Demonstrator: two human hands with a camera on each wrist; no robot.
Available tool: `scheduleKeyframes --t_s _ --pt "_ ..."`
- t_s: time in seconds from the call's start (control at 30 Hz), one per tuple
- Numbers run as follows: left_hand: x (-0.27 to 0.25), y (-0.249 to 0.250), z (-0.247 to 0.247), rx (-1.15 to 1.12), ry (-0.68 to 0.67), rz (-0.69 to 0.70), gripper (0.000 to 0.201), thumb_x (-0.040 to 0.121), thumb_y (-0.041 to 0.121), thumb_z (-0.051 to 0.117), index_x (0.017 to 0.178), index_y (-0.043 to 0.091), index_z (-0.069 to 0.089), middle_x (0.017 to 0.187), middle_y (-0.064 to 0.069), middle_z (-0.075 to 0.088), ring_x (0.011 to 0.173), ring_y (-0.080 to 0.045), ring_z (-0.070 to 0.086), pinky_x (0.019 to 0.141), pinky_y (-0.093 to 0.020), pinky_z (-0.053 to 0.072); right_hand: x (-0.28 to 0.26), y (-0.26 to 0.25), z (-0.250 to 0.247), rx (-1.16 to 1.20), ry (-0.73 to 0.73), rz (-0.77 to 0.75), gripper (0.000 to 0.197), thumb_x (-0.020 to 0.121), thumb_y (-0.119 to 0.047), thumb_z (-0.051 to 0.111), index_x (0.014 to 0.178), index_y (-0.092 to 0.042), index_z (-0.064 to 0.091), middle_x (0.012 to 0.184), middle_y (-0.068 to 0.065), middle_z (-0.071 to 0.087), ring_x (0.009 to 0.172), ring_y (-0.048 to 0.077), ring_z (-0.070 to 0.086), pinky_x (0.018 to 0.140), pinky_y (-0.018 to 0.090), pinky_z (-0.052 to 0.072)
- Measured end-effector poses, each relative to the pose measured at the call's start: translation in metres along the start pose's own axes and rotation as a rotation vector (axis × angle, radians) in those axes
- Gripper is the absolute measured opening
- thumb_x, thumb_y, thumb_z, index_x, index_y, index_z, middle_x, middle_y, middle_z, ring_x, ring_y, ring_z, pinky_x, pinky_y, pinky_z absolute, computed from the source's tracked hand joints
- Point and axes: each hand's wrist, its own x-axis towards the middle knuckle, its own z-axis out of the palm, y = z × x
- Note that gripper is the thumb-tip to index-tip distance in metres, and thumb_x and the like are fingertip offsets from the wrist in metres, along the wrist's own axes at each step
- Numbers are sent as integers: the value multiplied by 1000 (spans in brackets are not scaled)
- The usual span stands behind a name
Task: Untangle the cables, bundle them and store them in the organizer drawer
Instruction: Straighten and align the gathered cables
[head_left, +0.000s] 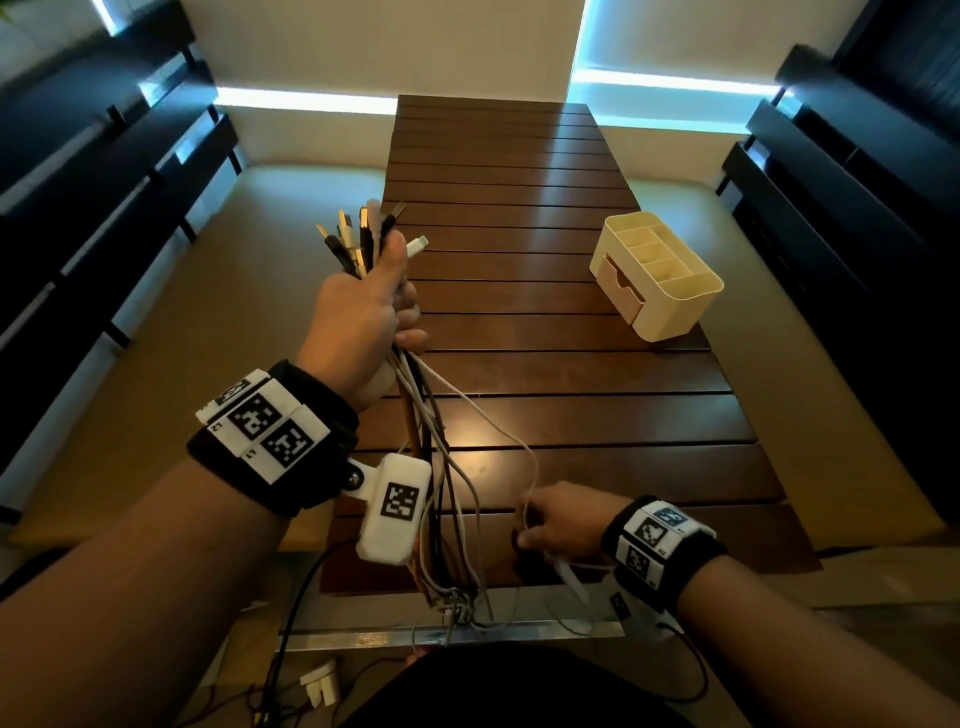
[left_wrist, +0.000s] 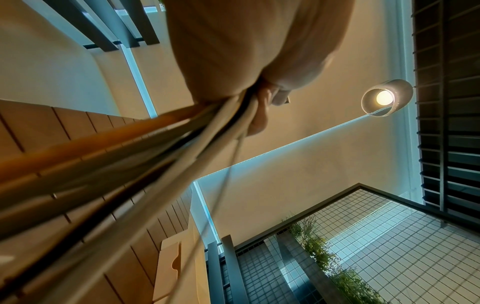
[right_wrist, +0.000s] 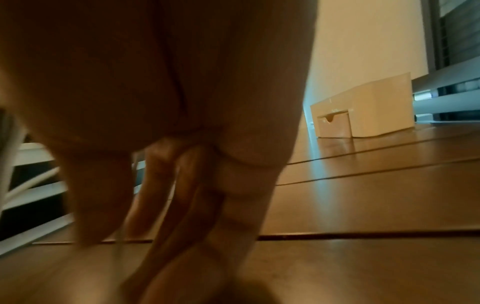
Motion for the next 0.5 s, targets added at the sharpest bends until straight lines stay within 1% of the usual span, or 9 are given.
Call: scheduleKeyframes --t_s 0.07,0.1,0.23,0.3,0.33,0.37,0.4,0.47,0.5 --pt "1 -2 1 0 0 -1 36 94 49 55 73 20 50 56 8 36 47 -4 27 41 -18 29 -3 4 3 91 -114 66 14 94 -33 63 103 -23 64 93 2 73 78 20 72 67 32 60" --pt "0 -3 1 1 -6 -2 36 94 49 55 73 21 50 56 8 36 46 -4 28 41 -18 29 -2 7 5 111 -121 61 13 95 -31 62 103 -21 65 96 4 73 79 21 73 68 33 61" --pt "0 -4 4 25 -16 3 35 95 48 55 73 21 48 57 8 35 47 -4 27 41 -18 29 4 12 4 274 87 21 11 98 -25 60 96 -17 67 95 6 74 82 21 75 76 41 63" --pt "-2 -2 8 31 -11 5 35 96 46 54 73 21 47 57 8 34 47 -5 26 42 -18 28 4 11 -2 324 149 5 8 95 -28 65 90 -23 67 95 3 74 84 19 74 78 40 62" --pt "-3 -2 10 29 -10 5 35 97 45 55 73 21 47 57 8 34 47 -5 25 42 -18 28 3 11 -6 272 142 4 6 92 -32 69 89 -26 67 96 0 73 87 19 73 81 39 61" --pt "-4 -2 12 32 -10 5 35 97 45 55 73 21 47 57 8 33 48 -5 25 41 -18 27 2 11 -12 167 121 8 11 87 -36 73 93 -29 68 101 -2 71 93 18 71 84 37 59" --pt "-5 -2 14 40 -10 5 35 97 44 55 73 20 47 57 7 33 48 -6 24 41 -18 26 0 11 -19 56 89 23 25 83 -39 76 104 -29 68 109 -4 69 101 18 67 87 35 56" --pt "-9 -3 17 58 -21 2 35 98 42 55 72 21 47 58 7 30 48 -7 22 41 -19 24 -6 11 -37 -113 67 106 55 80 -38 78 131 -29 58 131 -4 59 115 18 58 94 34 51" --pt "-12 -3 19 66 -33 1 34 99 41 54 73 21 46 58 6 29 49 -7 21 41 -19 23 -14 8 -48 -138 113 135 62 82 -35 77 138 -29 52 138 -3 54 119 18 55 96 34 50"
